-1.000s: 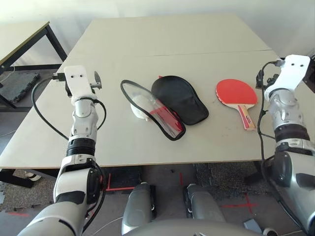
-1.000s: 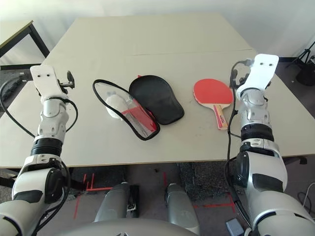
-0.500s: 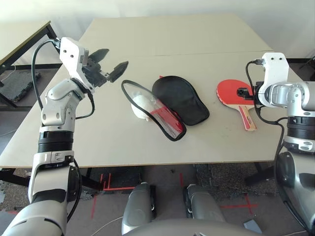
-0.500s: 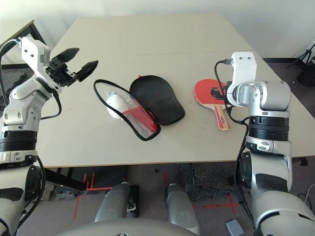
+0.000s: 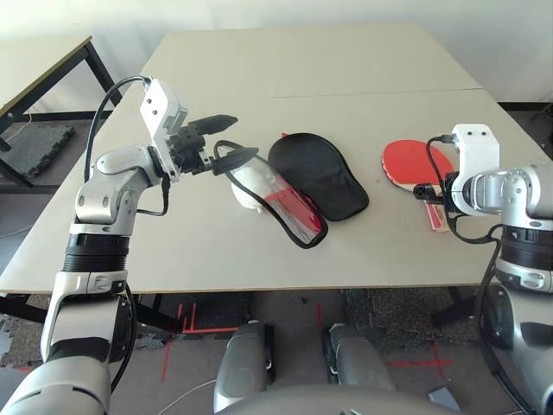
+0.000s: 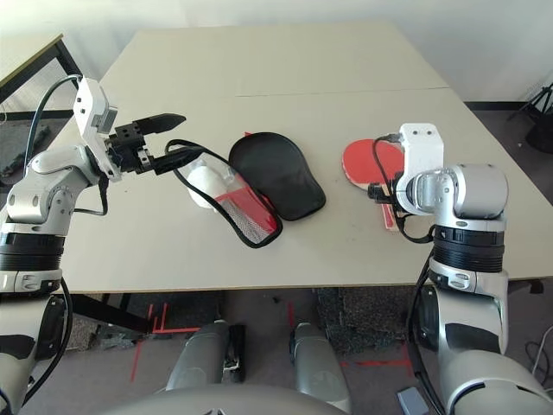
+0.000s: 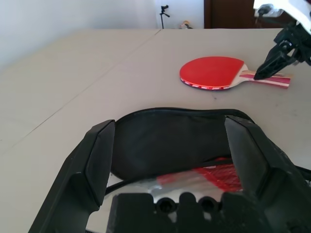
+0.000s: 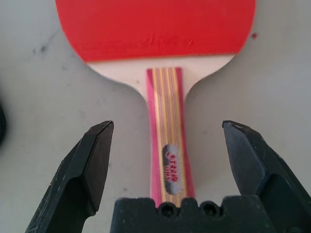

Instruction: Store the ping-pong paddle in its case and zip it.

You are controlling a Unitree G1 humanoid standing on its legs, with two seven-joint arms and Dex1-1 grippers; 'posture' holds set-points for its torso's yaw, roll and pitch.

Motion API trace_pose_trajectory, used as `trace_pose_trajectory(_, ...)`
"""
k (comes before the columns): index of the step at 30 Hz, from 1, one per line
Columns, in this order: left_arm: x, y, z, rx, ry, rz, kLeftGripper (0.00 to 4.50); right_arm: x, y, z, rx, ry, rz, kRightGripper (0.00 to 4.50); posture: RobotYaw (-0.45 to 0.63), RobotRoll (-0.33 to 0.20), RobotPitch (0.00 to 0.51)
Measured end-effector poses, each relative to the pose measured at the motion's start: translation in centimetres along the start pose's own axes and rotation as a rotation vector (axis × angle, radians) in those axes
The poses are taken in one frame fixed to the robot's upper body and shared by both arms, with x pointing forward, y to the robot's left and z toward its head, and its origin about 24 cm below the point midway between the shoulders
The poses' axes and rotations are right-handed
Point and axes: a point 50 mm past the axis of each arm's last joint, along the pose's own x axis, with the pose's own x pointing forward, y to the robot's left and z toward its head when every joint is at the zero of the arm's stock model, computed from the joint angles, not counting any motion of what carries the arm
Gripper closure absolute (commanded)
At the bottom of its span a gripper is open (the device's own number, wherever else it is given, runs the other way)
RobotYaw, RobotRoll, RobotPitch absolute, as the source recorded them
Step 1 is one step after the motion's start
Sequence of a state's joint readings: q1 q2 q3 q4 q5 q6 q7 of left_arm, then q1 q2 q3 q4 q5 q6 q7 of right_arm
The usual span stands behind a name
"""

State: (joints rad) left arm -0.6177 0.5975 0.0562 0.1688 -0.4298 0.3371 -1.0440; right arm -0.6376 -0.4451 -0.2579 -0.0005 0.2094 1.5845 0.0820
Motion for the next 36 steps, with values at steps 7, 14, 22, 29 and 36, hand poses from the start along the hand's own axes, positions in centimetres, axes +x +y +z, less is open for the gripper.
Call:
trace_pose_trajectory(7,0.0,-0.7,-0.2,-0.015,0.006,-0.033,0.0,0.9,0.3,-0.5,0.008,0.004,-0.006,0.67,0.12,0.0,0.081)
trace_pose_trajectory(14,-0.1,-1.3,-0.6,-0.026,0.008,-0.034,0.0,1.5,-0.2,-0.8,0.032,0.011,-0.028,3.26,0.14,0.0,0.093)
trace_pose_trajectory(22,-0.4,-1.8,-1.2,-0.053,0.024,-0.028,0.0,1.5,0.1,-0.6,-0.016,0.013,-0.018,3.46,0.15,0.0,0.103)
trace_pose_trajectory(29,-0.8,-1.8,-1.5,-0.063,0.027,-0.014,0.0,0.5,2.7,0.8,-0.097,-0.018,0.122,3.46,0.16,0.0,0.096)
trace_pose_trajectory(36,-1.1,-1.6,-1.5,-0.061,0.028,0.01,0.0,-1.1,5.6,2.8,-0.159,-0.089,0.222,3.46,0.19,0.0,0.102)
